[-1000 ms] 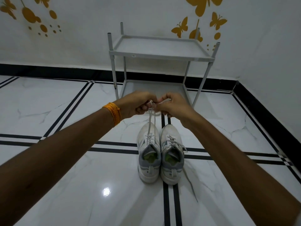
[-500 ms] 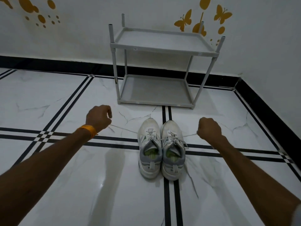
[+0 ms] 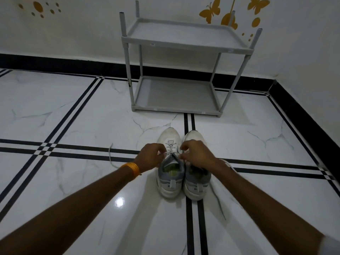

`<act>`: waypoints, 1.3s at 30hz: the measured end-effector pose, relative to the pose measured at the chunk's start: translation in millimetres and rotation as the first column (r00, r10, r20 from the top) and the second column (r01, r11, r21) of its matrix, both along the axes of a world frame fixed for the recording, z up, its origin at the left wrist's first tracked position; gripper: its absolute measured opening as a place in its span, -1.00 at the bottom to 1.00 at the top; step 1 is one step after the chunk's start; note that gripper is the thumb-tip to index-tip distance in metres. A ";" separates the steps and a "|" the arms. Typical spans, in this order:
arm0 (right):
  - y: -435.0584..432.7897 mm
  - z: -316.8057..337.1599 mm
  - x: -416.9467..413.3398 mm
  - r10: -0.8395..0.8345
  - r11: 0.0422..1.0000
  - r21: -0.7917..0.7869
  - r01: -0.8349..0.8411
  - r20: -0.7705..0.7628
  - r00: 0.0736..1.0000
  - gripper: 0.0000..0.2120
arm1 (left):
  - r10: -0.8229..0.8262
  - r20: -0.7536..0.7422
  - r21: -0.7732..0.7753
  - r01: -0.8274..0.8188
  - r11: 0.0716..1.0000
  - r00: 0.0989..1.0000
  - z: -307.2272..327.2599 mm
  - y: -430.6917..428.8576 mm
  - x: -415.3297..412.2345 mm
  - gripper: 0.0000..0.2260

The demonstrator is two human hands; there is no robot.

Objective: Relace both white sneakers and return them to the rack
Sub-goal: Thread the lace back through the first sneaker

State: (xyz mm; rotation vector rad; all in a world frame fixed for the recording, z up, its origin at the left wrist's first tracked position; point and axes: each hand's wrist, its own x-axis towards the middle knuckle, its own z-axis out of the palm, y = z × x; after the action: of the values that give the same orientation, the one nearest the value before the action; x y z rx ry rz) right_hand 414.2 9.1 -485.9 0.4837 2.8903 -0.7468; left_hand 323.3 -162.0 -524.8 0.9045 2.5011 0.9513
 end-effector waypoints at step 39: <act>-1.4 13.4 4.4 -0.091 0.978 0.199 0.065 0.124 0.988 -0.80 | 0.264 0.520 0.177 -0.405 0.897 0.812 -28.7 11.2 14.2 -0.60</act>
State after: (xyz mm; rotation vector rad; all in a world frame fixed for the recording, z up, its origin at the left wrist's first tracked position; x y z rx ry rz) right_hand 418.6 7.6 -472.5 0.6461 2.8457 -0.4241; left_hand 337.5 -150.9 -553.5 0.2209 2.1446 1.4702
